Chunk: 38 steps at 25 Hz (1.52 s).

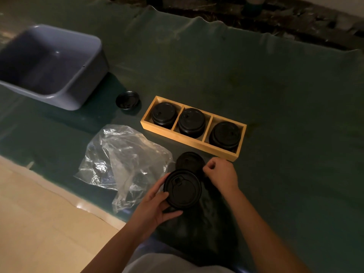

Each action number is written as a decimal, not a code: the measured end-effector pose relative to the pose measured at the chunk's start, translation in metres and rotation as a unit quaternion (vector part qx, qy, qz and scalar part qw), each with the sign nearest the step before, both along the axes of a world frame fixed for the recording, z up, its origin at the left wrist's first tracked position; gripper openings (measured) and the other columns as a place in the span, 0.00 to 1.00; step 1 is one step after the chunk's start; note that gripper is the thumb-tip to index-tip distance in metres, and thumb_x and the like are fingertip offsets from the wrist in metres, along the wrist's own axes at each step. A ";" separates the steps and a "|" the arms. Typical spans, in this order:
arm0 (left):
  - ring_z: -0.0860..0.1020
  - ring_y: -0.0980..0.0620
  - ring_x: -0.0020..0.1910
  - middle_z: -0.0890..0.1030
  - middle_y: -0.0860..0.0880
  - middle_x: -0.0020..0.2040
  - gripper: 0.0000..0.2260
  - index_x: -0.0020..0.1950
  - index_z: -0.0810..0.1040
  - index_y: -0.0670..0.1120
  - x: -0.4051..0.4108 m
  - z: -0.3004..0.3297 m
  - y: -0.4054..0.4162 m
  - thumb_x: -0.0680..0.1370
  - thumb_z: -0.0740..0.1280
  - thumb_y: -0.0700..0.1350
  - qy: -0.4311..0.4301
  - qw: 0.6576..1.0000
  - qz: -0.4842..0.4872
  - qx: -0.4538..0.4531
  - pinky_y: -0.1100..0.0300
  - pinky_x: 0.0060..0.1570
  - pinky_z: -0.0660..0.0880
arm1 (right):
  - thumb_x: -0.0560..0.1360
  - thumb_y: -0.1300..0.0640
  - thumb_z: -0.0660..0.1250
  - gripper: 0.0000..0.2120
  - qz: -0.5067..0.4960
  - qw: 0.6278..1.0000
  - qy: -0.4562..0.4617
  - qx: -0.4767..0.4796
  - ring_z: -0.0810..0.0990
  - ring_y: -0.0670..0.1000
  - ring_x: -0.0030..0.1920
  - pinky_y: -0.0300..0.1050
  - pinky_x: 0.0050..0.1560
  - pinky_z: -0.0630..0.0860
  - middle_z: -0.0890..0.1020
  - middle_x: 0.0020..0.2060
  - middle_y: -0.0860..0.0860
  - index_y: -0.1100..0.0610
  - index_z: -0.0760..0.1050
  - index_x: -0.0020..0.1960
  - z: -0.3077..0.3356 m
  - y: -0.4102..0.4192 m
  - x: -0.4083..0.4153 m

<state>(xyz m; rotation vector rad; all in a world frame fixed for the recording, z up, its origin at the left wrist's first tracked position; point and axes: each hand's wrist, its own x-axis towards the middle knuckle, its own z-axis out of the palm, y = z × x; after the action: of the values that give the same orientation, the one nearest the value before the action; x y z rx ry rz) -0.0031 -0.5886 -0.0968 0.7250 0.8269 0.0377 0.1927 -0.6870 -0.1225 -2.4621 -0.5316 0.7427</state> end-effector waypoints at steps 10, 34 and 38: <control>0.79 0.44 0.58 0.79 0.46 0.61 0.17 0.64 0.72 0.57 0.051 0.022 -0.016 0.75 0.61 0.48 -0.064 0.997 -0.043 -0.002 0.50 0.41 0.80 | 0.67 0.59 0.69 0.04 0.014 0.980 -0.188 0.067 0.77 0.52 0.37 0.46 0.38 0.72 0.80 0.37 0.52 0.57 0.76 0.35 0.091 -0.059 -0.009; 0.81 0.49 0.46 0.80 0.49 0.52 0.13 0.58 0.74 0.54 -0.032 0.093 0.273 0.80 0.55 0.40 -0.041 0.970 0.208 0.120 0.55 0.31 0.80 | 0.73 0.50 0.67 0.24 0.091 0.991 0.046 0.084 0.75 0.57 0.62 0.54 0.64 0.72 0.75 0.64 0.58 0.57 0.69 0.66 0.076 0.315 0.051; 0.82 0.50 0.44 0.80 0.48 0.52 0.14 0.60 0.73 0.53 -0.046 0.057 0.314 0.80 0.56 0.39 -0.001 0.972 0.224 0.075 0.52 0.31 0.80 | 0.73 0.52 0.68 0.32 0.154 0.983 -0.042 -0.085 0.66 0.62 0.68 0.56 0.66 0.67 0.67 0.69 0.61 0.56 0.59 0.72 0.017 0.383 0.043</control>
<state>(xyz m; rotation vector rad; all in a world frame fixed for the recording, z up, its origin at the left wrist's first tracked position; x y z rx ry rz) -0.0492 -0.2749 -0.0399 0.6665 0.9797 0.5118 0.2360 -0.3039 -0.1054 -2.6090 -0.9323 0.8379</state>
